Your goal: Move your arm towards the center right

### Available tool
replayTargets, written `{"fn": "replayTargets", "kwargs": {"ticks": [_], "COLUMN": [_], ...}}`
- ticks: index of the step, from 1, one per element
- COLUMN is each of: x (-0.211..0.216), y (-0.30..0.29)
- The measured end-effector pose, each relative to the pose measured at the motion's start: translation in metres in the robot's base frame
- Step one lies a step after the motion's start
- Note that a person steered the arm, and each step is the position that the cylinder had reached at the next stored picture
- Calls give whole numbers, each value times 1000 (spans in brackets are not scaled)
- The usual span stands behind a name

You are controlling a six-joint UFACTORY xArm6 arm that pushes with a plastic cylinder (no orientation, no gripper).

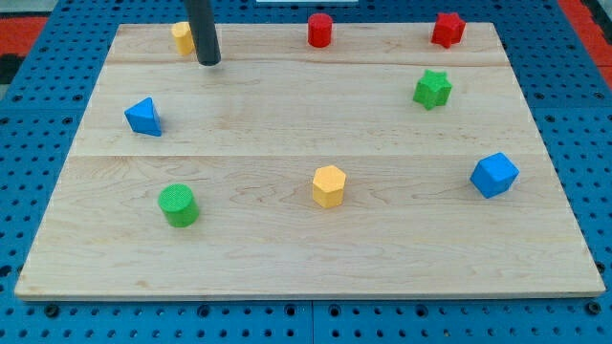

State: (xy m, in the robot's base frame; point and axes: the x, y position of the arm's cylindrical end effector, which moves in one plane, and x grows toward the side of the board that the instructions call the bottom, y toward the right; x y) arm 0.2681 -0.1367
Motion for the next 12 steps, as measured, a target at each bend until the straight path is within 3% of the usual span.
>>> {"fn": "replayTargets", "kwargs": {"ticks": [9, 12], "x": [0, 74], "y": [52, 135]}}
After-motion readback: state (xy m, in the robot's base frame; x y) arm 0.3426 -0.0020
